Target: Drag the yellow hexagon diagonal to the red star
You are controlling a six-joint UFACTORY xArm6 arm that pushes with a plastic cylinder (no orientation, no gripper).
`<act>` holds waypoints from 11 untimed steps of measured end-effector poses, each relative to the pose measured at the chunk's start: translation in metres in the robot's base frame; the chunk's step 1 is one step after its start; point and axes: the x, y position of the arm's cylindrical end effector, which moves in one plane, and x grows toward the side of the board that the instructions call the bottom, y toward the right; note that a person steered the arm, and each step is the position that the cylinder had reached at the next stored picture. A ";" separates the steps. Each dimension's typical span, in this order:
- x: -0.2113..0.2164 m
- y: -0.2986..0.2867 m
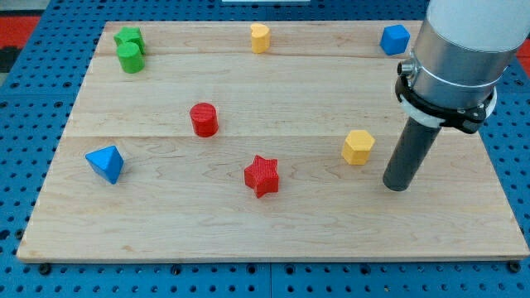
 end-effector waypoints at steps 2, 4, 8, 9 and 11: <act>-0.013 -0.010; -0.034 -0.052; -0.063 -0.062; -0.069 -0.060; -0.089 -0.042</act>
